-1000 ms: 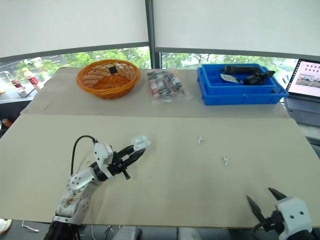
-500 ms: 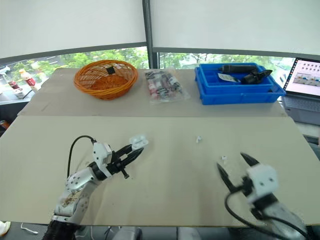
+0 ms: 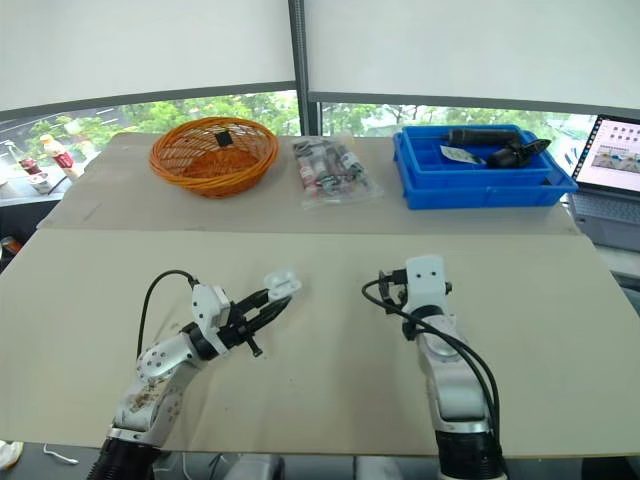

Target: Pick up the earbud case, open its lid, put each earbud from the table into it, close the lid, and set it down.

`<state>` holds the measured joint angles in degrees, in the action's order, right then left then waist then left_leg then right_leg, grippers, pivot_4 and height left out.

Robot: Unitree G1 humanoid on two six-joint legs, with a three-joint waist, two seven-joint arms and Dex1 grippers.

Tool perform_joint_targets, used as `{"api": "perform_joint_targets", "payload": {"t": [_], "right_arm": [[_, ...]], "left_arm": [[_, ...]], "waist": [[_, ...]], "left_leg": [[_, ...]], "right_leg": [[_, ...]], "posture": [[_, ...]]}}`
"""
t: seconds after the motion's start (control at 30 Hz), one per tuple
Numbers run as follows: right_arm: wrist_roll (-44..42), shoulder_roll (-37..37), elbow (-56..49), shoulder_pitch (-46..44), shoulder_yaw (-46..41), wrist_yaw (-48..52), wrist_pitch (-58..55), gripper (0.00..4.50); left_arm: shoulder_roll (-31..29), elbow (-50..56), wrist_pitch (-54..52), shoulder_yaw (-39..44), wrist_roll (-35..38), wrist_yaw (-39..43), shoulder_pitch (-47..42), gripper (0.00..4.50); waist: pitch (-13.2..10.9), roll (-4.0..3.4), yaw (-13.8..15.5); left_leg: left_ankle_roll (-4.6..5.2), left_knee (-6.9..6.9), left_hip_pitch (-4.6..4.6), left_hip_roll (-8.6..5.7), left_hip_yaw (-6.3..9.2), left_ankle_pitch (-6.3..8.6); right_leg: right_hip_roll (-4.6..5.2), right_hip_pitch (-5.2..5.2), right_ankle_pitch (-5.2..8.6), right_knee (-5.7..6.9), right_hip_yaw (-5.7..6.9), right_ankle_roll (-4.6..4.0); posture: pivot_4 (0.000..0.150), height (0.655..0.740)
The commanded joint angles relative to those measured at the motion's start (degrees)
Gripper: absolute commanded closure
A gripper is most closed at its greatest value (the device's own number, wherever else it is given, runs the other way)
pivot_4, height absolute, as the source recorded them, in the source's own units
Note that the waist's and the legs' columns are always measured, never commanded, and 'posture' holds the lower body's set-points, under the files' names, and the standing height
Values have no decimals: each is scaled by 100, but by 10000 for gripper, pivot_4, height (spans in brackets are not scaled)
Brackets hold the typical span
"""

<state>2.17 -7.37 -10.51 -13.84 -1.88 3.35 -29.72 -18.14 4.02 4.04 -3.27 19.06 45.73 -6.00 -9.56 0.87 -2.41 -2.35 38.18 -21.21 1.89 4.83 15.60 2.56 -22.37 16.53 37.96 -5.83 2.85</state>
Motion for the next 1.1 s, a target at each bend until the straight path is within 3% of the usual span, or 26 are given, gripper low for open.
{"api": "perform_joint_targets", "payload": {"t": [0.03,0.27,0.4,0.67,0.7,0.93,1.1], "right_arm": [[55,117,266,-193,-129,-303,-19,0],[-148,344,583,-259,-263,-462,-222,0],[-256,445,576,-237,-288,-448,-351,11353],[-424,480,388,-182,-298,-421,-609,39745],[-444,465,336,-169,-298,-398,-645,41769],[-846,-65,-454,89,-101,566,-1023,41761],[-1487,-1665,-1347,394,77,2556,-819,41762]], "left_arm": [[-11,231,113,-25,-27,-5,-30,38852],[-46,283,107,-50,-27,-1,-14,38852],[-41,312,87,-71,-35,-13,-27,38852],[-21,307,74,-78,-70,-23,-13,38852],[-21,302,76,-76,-74,-27,-11,38852],[-29,422,45,-81,-73,-65,73,38852],[-95,711,-51,-84,-40,-87,285,38852]], "waist": [[0,0,-3],[0,0,-18],[0,-1,-18],[1,0,-24],[1,0,-25],[0,0,-23],[-6,-5,-20]], "left_leg": [[0,0,0,1,0,0],[0,-2,1,1,0,0],[0,-2,3,2,0,0],[0,-4,4,2,0,0],[0,-4,4,2,1,0],[0,-4,2,1,0,0],[1,-9,-1,0,-1,0]], "right_leg": [[-1,-1,0,1,0,0],[-1,-2,0,3,0,0],[-2,-1,0,3,0,0],[-2,0,0,2,0,0],[-2,0,0,2,0,0],[-1,0,0,-3,0,0],[0,0,1,-11,-1,1]], "posture": [[1500,7282],[1500,7282],[1500,7282],[1500,7282],[1500,7282],[1500,7282],[1500,7282]]}}
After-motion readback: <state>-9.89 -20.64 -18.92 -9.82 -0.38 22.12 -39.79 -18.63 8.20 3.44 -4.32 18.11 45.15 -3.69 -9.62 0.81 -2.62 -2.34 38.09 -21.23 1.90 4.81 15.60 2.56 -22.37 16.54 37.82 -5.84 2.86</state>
